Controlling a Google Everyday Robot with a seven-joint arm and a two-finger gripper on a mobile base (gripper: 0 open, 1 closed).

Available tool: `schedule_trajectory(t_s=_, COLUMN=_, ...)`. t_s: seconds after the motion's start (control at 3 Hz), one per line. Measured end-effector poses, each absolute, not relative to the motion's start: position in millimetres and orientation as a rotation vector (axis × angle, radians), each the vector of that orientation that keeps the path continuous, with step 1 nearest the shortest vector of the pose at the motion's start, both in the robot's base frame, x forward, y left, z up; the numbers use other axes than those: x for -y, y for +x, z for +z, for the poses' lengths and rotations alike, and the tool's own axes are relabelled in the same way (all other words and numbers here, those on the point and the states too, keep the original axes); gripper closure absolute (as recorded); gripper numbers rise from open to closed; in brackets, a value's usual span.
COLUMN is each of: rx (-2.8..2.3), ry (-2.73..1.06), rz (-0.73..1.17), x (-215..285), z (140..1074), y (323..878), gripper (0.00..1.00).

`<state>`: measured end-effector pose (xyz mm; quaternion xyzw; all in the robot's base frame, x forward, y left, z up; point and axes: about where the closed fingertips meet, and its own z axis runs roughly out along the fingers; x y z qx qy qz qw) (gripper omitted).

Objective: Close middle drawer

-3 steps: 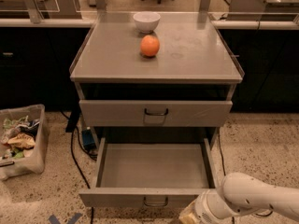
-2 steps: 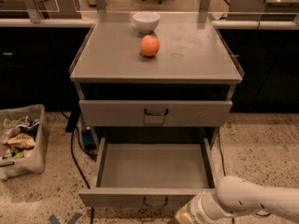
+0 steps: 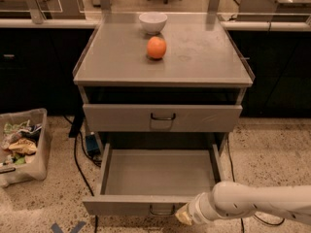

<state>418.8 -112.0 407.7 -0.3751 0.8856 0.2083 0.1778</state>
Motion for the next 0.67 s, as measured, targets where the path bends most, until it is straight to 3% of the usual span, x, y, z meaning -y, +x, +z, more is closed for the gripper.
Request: schedule_trajectory(t_s=0.67, rx=-2.481, ry=-1.062, rz=0.561, x=113.7, z=406.2, y=437.6, gripper=1.0)
